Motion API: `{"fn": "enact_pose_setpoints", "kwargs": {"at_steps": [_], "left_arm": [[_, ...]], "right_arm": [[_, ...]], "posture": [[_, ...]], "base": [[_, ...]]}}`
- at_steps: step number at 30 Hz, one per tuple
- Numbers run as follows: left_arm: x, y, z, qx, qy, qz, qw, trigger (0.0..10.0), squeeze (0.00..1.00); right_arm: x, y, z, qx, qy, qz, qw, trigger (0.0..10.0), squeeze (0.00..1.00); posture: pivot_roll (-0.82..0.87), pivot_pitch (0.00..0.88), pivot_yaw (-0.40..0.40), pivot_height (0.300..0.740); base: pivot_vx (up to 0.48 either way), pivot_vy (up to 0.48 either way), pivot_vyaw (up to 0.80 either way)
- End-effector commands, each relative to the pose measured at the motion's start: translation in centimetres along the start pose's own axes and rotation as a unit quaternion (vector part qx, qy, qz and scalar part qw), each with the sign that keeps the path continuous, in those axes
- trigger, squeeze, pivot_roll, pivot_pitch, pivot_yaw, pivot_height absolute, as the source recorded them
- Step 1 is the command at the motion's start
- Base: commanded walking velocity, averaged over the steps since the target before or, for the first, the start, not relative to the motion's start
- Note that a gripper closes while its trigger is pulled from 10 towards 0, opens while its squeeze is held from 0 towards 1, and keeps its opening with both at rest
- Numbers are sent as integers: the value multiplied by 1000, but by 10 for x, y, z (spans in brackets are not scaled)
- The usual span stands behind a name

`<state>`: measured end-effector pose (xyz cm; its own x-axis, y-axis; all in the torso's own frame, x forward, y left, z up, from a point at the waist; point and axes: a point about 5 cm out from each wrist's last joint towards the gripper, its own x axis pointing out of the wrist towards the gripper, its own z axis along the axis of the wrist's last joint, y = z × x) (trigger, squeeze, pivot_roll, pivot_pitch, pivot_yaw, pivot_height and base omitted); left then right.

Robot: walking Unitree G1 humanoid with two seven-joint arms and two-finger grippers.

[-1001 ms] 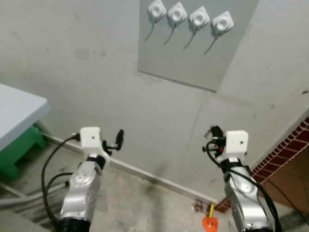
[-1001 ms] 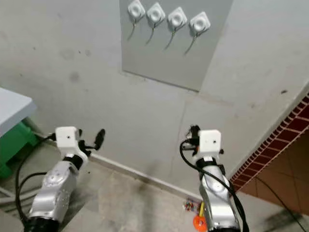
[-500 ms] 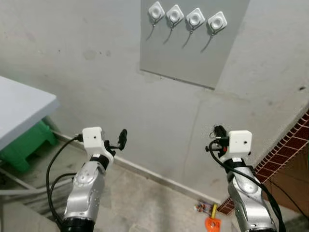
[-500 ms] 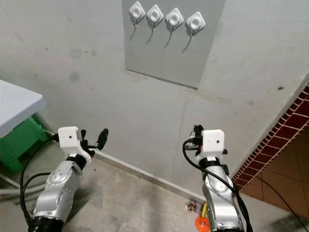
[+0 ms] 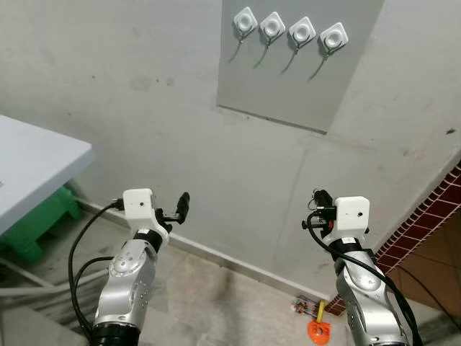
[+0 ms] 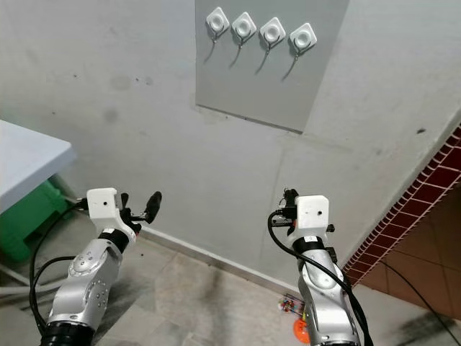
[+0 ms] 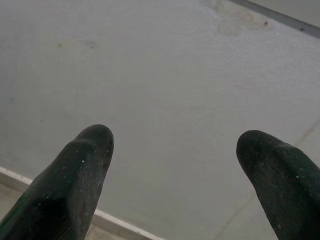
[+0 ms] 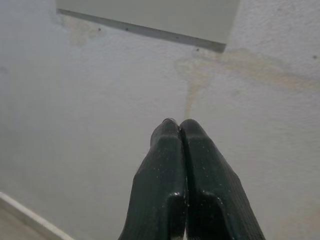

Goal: Hang keys on a hook

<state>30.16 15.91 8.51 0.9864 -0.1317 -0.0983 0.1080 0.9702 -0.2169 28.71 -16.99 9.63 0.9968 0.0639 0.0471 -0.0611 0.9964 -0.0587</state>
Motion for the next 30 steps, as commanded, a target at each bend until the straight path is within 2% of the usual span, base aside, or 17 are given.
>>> {"fn": "enact_pose_setpoints", "kwargs": {"at_steps": [1,17,30], "left_arm": [[1,-3,4,2,-6,-9,1000,10000,0],[-1,-2,5,15,-9,9,1000,10000,0],[0,-7,12,43,-23,-22,999,10000,0]], "right_arm": [[-2,-5,3,-4,-5,-9,1000,10000,0],[-4,-5,2,0,4,-16,1000,10000,0],[0,-6,7,-6,-2,-16,1000,10000,0]], "posture": [[-25,69,-52,740],[-23,85,-53,740],[-23,94,-46,740]], "base": [[465,0,0],[29,0,0],[0,0,0]]}}
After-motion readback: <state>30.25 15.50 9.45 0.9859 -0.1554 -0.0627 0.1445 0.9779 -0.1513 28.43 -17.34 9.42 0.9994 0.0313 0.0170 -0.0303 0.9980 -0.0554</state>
